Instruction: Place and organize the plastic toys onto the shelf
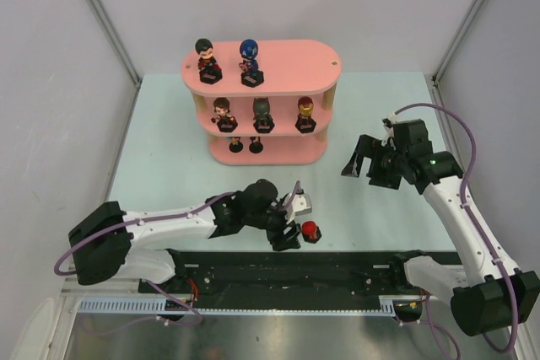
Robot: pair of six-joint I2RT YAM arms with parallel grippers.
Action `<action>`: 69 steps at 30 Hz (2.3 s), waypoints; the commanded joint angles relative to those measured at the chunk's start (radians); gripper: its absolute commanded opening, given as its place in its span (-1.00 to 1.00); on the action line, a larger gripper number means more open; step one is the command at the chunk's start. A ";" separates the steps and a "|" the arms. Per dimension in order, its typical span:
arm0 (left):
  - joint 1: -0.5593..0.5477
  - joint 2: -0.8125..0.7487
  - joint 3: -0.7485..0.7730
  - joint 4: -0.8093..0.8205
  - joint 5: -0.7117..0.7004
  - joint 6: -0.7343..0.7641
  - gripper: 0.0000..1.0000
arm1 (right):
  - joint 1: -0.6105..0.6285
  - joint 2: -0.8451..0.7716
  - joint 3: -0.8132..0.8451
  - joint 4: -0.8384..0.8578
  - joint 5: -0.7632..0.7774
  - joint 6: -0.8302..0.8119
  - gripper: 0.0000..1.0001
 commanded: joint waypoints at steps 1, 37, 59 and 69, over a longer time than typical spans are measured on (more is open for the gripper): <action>-0.002 -0.053 -0.058 0.059 0.014 -0.074 0.40 | 0.051 0.019 -0.012 0.059 0.038 0.018 0.96; -0.144 -0.091 -0.310 0.493 -0.241 -0.475 -0.61 | 0.271 0.241 -0.187 0.428 0.155 0.010 -1.00; -0.212 0.239 -0.249 0.765 -0.371 -0.663 -0.99 | 0.343 0.399 -0.320 0.609 0.072 0.024 -1.00; -0.210 0.251 -0.262 0.770 -0.475 -0.706 -0.99 | 0.360 0.418 -0.331 0.625 0.048 0.015 -1.00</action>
